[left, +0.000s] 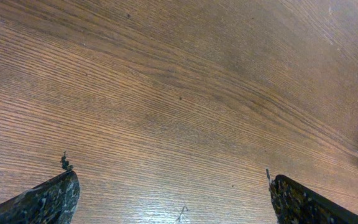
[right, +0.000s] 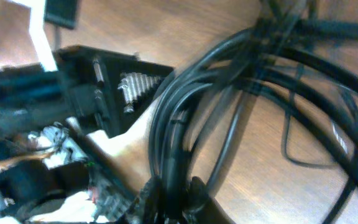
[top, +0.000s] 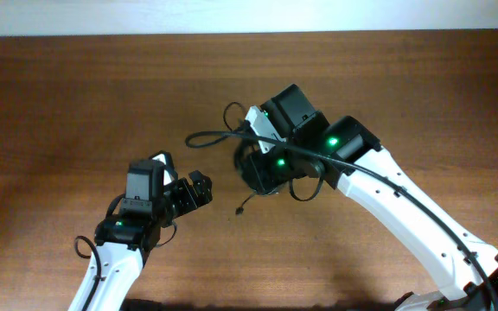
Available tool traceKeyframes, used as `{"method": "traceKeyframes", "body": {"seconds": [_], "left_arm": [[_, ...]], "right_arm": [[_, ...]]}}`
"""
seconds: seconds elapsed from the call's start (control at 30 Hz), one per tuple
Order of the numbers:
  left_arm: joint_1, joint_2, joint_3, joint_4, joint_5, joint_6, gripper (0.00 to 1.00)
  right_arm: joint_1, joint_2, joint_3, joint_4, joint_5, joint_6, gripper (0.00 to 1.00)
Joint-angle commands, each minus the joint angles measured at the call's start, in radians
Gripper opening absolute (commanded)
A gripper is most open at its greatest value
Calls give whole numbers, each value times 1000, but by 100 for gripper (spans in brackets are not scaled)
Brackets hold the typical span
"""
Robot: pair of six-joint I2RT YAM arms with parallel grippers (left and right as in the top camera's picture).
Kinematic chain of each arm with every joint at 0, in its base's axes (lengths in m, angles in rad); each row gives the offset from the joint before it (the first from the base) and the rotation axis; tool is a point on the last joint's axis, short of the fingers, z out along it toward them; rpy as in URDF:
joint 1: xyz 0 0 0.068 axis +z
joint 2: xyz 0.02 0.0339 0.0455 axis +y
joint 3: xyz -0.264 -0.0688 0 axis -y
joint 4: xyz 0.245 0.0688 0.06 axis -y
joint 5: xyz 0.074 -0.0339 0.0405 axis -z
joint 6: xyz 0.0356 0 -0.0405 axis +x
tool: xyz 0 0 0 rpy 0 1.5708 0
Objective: Untangle cables
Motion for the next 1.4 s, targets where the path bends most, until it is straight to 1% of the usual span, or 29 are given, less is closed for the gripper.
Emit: {"method": "traceKeyframes", "body": {"seconds": [0.0,0.03,0.07,0.17,0.23,0.27,0.3,0.33,0.4,0.47,0.5,0.57,0.6,0.67,0.73,0.77,0.8,0.9,0.97,1.07,1.1,1.13,1.17,1.23,1.27,1.3,1.33,1.37], "left_arm": [[1,2,0,1,7,-6,99],[1,2,0,1,7,-6,99],[1,2,0,2,7,-6,99],[1,2,0,2,7,-6,99],[1,2,0,2,7,-6,99],[1,2,0,2,7,-6,99],[1,2,0,2,16,-6,99],[1,2,0,-6,24,-6,99],[1,2,0,-14,86,-6,99],[1,2,0,-17,108,-6,99],[1,2,0,-17,92,-6,99],[1,2,0,-14,81,-6,99],[1,2,0,-13,81,-6,99],[1,2,0,-13,81,-6,99],[1,2,0,-14,82,-6,99],[1,2,0,-14,82,-6,99],[1,2,0,-14,82,-6,99],[1,2,0,-13,82,-6,99],[1,2,0,-13,85,-6,99],[1,2,0,-13,119,-6,99],[1,2,0,-14,150,-6,99],[1,1,0,-22,185,-6,99],[1,1,0,-46,199,-6,100],[1,1,0,-119,239,-6,74],[1,1,0,-146,277,-6,62],[1,1,0,-175,307,-6,54],[1,1,0,-198,314,-6,37],[1,1,0,-213,319,-6,34]], "right_arm": [[0,-13,6,-8,24,13,28],[0,-13,6,-13,22,13,39],[0,-13,6,-24,22,9,41],[0,-13,6,-47,17,1,42],[0,-13,6,-47,-76,-87,41],[0,-13,6,-47,-62,-100,43],[0,-13,6,-50,31,-94,62],[0,-13,6,-61,106,-48,68],[-1,-13,6,-84,192,40,70],[0,-13,-7,-102,237,51,70],[0,-10,-35,-113,244,52,70],[0,-10,-188,-87,215,107,70],[0,-10,-255,-40,183,116,64],[0,-10,-381,117,88,114,59],[0,-10,-503,285,-21,114,58],[0,-10,-526,323,-47,114,58],[0,-10,-552,370,-61,114,59],[1,-2,-669,589,-62,116,59],[1,25,-699,649,-70,154,57],[10,88,-700,727,-132,158,44],[15,114,-700,752,-134,161,34],[14,137,-700,769,-159,164,13],[9,136,-699,772,-158,164,4],[-14,126,-689,778,-196,164,4],[-38,123,-687,793,-252,164,4],[-64,123,-687,805,-301,165,4],[-99,123,-687,813,-356,165,4],[-124,123,-687,821,-398,165,4]]}}
